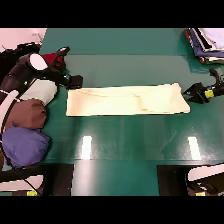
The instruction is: Fold the shirts.
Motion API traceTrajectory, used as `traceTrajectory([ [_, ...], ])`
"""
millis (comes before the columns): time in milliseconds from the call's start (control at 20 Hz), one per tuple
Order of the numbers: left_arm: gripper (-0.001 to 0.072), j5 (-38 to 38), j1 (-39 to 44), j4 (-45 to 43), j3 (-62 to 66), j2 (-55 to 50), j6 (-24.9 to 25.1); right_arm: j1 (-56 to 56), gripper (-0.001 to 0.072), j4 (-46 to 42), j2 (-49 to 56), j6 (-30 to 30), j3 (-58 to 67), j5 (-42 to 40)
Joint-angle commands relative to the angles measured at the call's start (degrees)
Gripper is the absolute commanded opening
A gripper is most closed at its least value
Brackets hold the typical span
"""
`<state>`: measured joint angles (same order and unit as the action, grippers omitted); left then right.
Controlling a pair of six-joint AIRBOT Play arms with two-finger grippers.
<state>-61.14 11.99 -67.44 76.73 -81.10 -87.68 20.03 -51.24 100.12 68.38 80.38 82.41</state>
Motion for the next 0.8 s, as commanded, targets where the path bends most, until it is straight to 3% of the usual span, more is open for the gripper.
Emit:
traceTrajectory([
  [0,0.0025,2.4,4.4,0.2,0.1,-0.1,-2.1,-0.3,0.0634,2.3,3.4,-3.9,-1.9,0.6],
  [150,0.0025,4.1,6.9,0.5,0.1,-0.9,-4.0,-3.6,0.0602,2.2,6.4,-3.9,0.7,0.6],
  [350,0.0024,8.8,9.9,4.3,0.7,-5.4,-5.0,-7.3,0.0093,2.2,6.9,-4.8,2.5,-0.1],
  [400,0.0024,9.6,10.6,5.5,1.5,-7.3,-5.0,-7.7,0.0015,2.2,6.8,-5.0,3.1,0.9],
  [600,0.0024,10.9,12.5,7.4,8.3,-15.4,-4.9,-8.3,0.0013,2.3,1.1,-4.3,5.9,3.8],
  [750,0.0024,11.0,14.5,8.9,14.9,-22.2,-4.9,-11.5,0.0013,2.8,-5.4,1.3,10.7,3.6],
])
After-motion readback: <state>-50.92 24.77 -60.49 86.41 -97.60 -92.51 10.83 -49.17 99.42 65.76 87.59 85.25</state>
